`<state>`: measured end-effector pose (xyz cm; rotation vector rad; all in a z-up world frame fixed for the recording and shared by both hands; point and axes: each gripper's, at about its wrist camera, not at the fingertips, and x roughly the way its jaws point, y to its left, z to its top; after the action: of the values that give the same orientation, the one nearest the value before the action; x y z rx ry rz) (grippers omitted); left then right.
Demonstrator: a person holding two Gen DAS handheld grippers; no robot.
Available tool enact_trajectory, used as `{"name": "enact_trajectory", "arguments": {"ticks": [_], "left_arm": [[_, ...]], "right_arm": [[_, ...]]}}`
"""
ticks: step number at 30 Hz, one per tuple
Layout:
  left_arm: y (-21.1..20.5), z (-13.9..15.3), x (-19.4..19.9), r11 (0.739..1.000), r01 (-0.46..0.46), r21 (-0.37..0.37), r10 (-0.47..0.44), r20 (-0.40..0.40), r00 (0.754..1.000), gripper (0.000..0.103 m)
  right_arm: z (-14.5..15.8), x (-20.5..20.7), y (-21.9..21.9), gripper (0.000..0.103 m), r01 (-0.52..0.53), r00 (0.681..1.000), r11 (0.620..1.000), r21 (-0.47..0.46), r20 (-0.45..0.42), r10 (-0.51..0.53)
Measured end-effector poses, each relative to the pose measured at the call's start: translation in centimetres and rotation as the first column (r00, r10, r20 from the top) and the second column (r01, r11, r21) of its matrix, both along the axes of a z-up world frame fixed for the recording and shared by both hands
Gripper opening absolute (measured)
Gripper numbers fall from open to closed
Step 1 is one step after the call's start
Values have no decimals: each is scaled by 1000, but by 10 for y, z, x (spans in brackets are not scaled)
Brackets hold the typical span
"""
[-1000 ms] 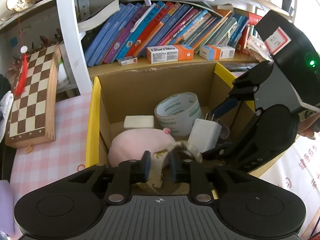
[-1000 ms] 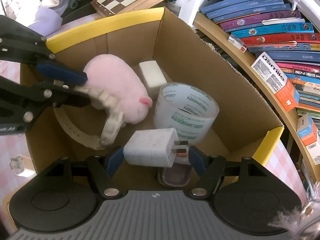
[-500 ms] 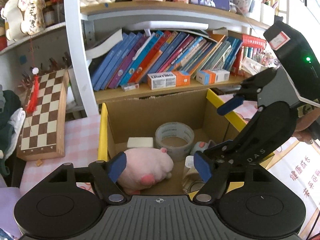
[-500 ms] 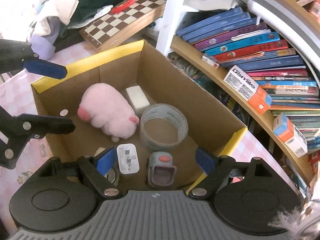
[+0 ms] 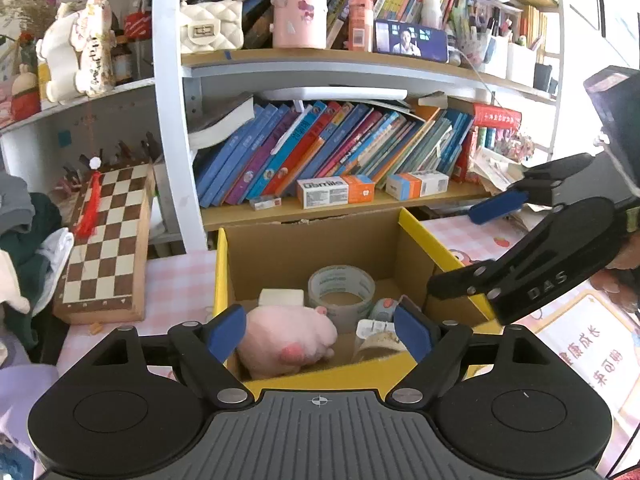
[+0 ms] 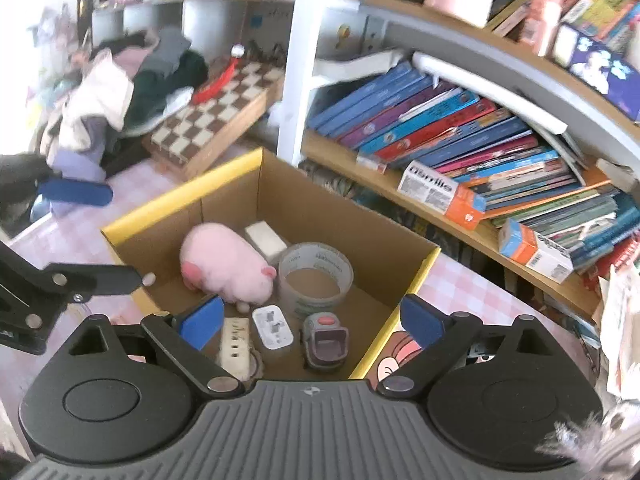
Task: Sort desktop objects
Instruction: 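Withdraw both grippers from the yellow box back over the table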
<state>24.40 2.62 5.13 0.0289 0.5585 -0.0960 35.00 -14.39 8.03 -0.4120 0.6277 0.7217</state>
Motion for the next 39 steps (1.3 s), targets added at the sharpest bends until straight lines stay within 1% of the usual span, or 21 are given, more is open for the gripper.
{"name": "enact_trajectory", "arguments": {"ticks": [4, 6, 8, 10, 15, 23, 28, 32, 36, 39], "left_arm": [[4, 0, -16, 1000, -18, -12, 18, 11, 1000, 85], [6, 0, -28, 999, -42, -13, 42, 26, 999, 89], [7, 0, -39, 998, -58, -7, 58, 41, 997, 91], [9, -2, -51, 998, -64, -9, 65, 42, 997, 91], [13, -5, -77, 997, -74, -14, 75, 35, 997, 94], [19, -14, -113, 996, -87, -7, 87, 2, 996, 94], [24, -21, -132, 995, -101, -7, 101, -15, 995, 94], [26, -29, -143, 994, -112, -3, 112, -37, 993, 95], [27, -37, -150, 992, -126, -4, 125, -59, 990, 95], [27, -43, -150, 991, -135, -4, 134, -75, 988, 95]], "right_arm": [[5, -25, -8, 99, 23, 997, 998, 63, 66, -28], [4, -39, -10, 100, 27, 995, 996, 87, 97, -35], [4, -53, -12, 100, 30, 992, 994, 108, 121, -43], [2, -65, -13, 100, 41, 991, 991, 126, 119, -56], [-4, -92, -14, 100, 70, 993, 986, 154, 87, -84], [-21, -135, -16, 100, 108, 993, 978, 180, 34, -116], [-33, -156, -17, 100, 123, 992, 976, 181, 13, -128], [-46, -165, -19, 100, 153, 988, 971, 182, -33, -150], [-59, -174, -18, 100, 166, 986, 972, 164, -60, -158], [-70, -179, -13, 100, 152, 988, 980, 129, -54, -147]]}}
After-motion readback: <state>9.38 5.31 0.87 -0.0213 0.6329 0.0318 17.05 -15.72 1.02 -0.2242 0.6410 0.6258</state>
